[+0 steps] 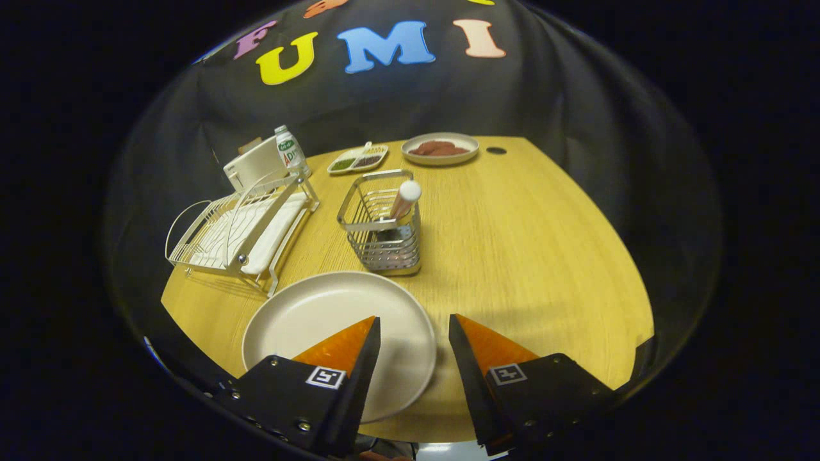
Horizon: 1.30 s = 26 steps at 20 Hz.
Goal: Take the plate from the dish rack, then take the spoon from the basket and place it into the plate.
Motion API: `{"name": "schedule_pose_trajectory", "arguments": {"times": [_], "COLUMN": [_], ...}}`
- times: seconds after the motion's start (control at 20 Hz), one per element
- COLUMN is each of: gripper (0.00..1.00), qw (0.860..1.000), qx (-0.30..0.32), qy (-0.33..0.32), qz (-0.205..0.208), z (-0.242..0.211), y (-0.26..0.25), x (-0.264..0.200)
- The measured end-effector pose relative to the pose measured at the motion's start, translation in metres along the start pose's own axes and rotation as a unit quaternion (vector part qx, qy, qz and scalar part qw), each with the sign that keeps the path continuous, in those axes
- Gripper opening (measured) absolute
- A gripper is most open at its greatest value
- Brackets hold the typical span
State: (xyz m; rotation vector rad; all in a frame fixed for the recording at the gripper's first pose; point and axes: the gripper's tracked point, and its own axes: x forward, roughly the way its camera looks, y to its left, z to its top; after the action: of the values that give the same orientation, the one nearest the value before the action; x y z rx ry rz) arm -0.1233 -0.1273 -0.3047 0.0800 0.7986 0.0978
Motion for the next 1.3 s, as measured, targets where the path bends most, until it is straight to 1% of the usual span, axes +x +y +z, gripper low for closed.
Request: {"name": "schedule_pose_trajectory", "arguments": {"times": [0.15,0.35,0.55,0.65,0.75,0.8,0.85,1.05,1.3], "gripper": [0.67,0.67,0.67,0.67,0.67,0.67,0.66,0.67,0.67], "qw": [0.995,0.977,0.959,0.948,0.936,0.931,0.927,0.925,0.933], "qx": [-0.018,-0.042,-0.057,-0.061,-0.053,-0.048,-0.047,-0.064,-0.057], "qy": [-0.097,-0.207,-0.278,-0.311,-0.347,-0.361,-0.372,-0.375,-0.355], "qz": [-0.017,-0.026,-0.023,-0.014,-0.001,-0.002,0.000,0.005,0.007], "z": [0.037,0.080,0.103,0.112,0.123,0.129,0.129,0.131,0.122], "y": [-0.017,-0.027,-0.026,-0.020,-0.011,-0.011,-0.009,0.001,0.013], "x": [-0.025,-0.047,-0.042,-0.037,-0.035,-0.033,-0.027,0.003,0.044]}}
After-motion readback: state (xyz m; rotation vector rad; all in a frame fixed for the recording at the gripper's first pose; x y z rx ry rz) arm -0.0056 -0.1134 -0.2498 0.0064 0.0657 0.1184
